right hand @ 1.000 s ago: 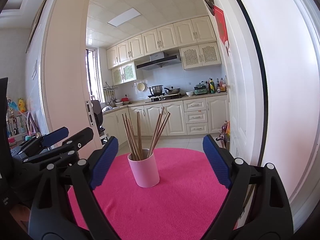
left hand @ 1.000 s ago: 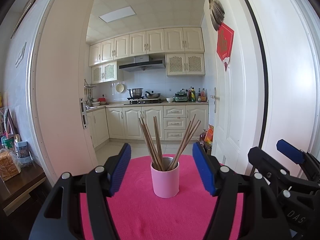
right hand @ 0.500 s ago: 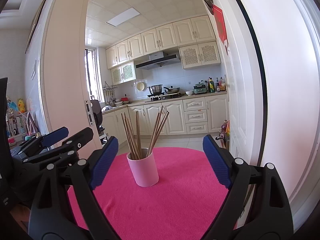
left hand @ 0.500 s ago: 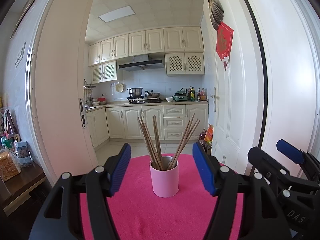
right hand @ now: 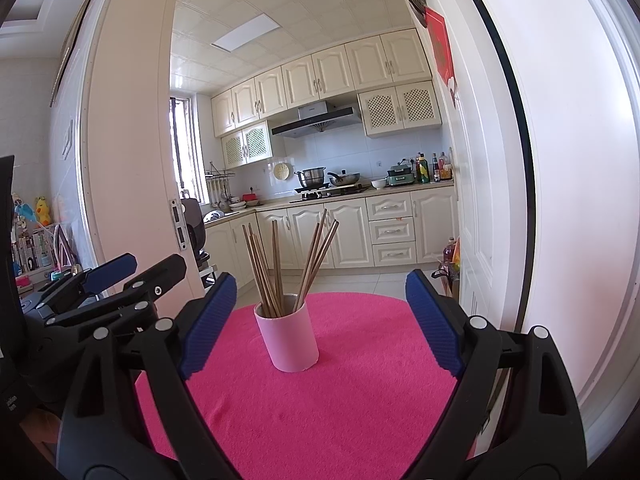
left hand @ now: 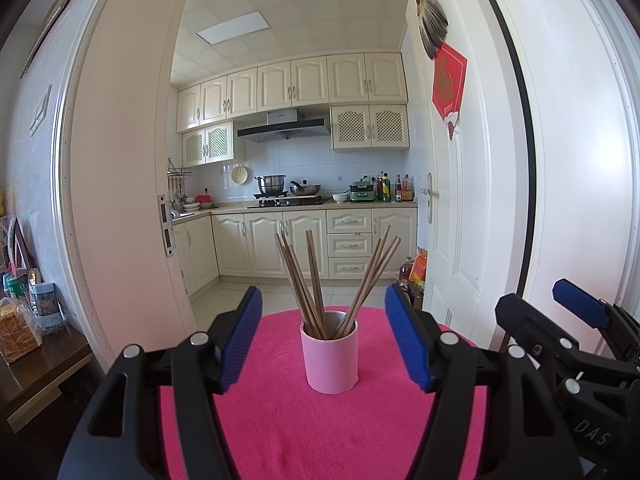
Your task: Organize utensils
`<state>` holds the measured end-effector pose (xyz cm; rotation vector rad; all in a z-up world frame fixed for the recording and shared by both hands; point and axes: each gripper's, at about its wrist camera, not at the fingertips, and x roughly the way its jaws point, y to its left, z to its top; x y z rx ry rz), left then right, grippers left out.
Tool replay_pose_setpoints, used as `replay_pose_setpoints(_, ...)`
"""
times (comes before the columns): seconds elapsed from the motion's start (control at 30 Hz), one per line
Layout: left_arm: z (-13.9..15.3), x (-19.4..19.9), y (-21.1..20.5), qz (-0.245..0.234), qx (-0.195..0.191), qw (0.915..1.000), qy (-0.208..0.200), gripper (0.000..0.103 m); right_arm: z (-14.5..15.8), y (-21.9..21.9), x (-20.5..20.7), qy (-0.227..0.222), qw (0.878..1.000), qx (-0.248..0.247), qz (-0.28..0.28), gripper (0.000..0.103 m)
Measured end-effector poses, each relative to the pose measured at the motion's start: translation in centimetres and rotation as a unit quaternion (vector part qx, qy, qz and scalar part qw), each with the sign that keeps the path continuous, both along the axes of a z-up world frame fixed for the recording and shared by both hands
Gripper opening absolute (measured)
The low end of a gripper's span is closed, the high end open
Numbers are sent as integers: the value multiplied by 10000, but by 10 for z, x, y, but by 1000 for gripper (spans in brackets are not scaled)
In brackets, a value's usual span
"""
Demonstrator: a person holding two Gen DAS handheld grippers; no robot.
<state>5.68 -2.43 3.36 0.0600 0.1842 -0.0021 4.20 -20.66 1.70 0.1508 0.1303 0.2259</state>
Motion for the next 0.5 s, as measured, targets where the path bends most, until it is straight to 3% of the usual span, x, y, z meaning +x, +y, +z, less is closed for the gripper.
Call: replay_pose_setpoints(0.5,-3,0,1,9,3,10000,13,64,-2,2,-1,21,10000,5,-8,85)
